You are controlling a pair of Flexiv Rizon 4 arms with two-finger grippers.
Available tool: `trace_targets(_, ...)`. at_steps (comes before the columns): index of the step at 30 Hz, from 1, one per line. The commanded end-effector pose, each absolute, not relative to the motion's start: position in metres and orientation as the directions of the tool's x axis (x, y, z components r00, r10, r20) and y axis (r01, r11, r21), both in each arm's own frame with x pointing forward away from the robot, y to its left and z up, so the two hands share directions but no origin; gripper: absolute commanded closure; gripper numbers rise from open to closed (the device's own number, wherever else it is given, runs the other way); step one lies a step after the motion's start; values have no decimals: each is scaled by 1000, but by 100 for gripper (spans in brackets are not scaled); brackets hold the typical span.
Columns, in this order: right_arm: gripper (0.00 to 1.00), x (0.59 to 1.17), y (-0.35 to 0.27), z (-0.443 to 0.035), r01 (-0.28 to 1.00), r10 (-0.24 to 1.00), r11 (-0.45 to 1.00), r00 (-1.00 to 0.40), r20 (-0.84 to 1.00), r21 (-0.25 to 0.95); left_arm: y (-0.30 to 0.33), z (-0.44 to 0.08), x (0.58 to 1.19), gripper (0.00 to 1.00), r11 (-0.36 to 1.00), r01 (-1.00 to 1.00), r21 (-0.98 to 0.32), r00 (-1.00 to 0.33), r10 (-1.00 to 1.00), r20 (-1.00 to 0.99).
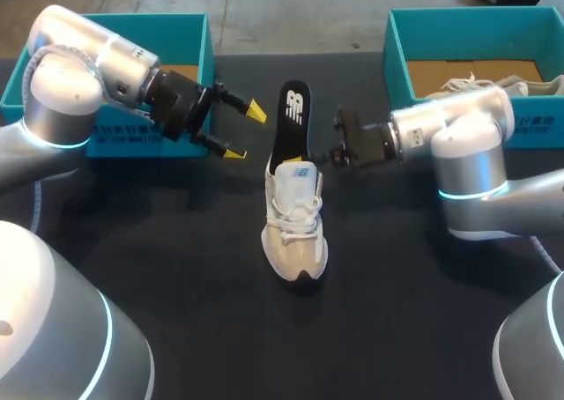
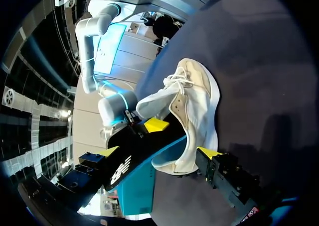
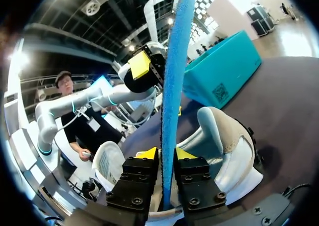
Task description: Take the shoe out of the shoebox, open the shoe tongue, remove and reinsert the insole, then place the shoe into the shoebox
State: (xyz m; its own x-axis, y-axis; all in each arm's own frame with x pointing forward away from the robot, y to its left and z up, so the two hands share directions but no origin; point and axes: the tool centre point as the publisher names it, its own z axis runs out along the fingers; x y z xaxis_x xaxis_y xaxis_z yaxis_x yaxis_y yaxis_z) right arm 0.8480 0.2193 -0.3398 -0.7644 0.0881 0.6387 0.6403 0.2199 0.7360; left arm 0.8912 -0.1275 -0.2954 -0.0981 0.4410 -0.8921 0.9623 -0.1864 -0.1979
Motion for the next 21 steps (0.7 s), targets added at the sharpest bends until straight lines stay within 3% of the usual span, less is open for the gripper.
trace_targets(1,77,852,220,-330,633,94,228,-771,630,740,-127,-295,890,0,-184,963,-196,-97,442,-892)
trace_targets(9,79,865,216,-323,607,94,239,-791,604,758,-127,-295,890,0,-184,963,-196,-97,442,-892)
trace_targets(14,85,873,216,-324,599,83,248,-797,599,762,-127,-295,890,0,-184,963,-196,-97,442,-892)
trace_targets(15,89,874,216,-325,600,75,246,-795,602,761,-127,-295,890,0,-184,963,-196,-97,442,-892)
trace_targets(16,100,875,216,-326,602,67,244,-792,606,760,-127,-295,890,0,-184,963,-196,-97,442,-892)
trace_targets(21,100,875,220,-334,620,28,239,-774,633,747,-127,-295,890,0,-184,963,-196,-97,442,-892)
